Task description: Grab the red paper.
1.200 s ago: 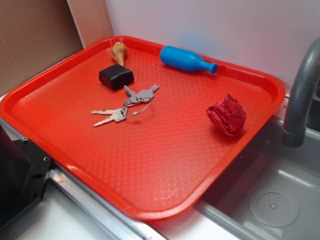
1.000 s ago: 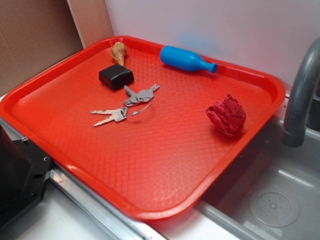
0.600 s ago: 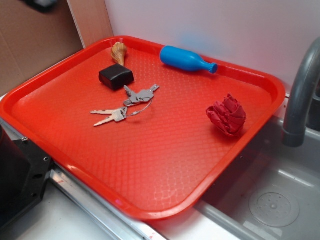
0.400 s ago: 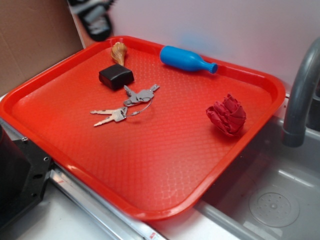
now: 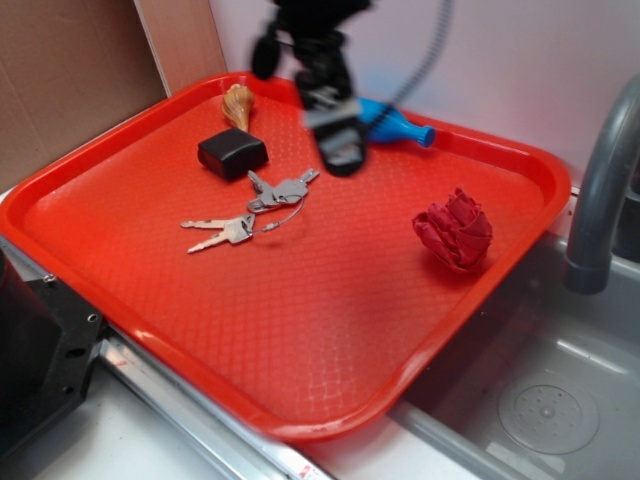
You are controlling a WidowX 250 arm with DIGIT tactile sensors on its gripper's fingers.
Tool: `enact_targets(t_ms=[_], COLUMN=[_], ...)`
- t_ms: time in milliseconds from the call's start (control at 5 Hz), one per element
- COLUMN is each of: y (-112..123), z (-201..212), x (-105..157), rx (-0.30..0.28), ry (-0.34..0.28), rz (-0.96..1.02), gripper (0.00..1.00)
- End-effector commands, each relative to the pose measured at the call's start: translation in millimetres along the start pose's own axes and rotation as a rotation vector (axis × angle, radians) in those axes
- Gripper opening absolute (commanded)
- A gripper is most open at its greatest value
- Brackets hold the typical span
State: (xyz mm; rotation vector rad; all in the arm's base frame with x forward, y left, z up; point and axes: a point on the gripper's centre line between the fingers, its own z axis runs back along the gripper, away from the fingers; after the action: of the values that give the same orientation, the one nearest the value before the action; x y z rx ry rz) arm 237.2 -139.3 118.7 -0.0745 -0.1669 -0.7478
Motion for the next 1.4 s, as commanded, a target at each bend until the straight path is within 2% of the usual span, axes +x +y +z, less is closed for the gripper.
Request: enact_targets(t_ms=[0, 200, 400, 600, 800, 1000, 1200], y=[-13.4, -5.3, -9.4, -14.3, -12.6, -8.2, 1.3], z=[-39.8, -72.3, -95.3, -106.9, -99.1, -77.0, -28.5], x=[29.0, 37.5, 45.1, 45.7, 40.8, 32.5, 7.5], rx=[0.062, 0.000, -0.005, -0.062, -0.076, -0.067, 0.022], ry=[0.057, 0.068, 0.082, 0.063, 0.026, -0.015, -0.039], rz=[-0.155, -0.218, -0.306, -0.300, -0.285, -0.259, -0.127], gripper=[1.00, 1.00, 1.00, 0.00, 0.00, 0.00, 0.00])
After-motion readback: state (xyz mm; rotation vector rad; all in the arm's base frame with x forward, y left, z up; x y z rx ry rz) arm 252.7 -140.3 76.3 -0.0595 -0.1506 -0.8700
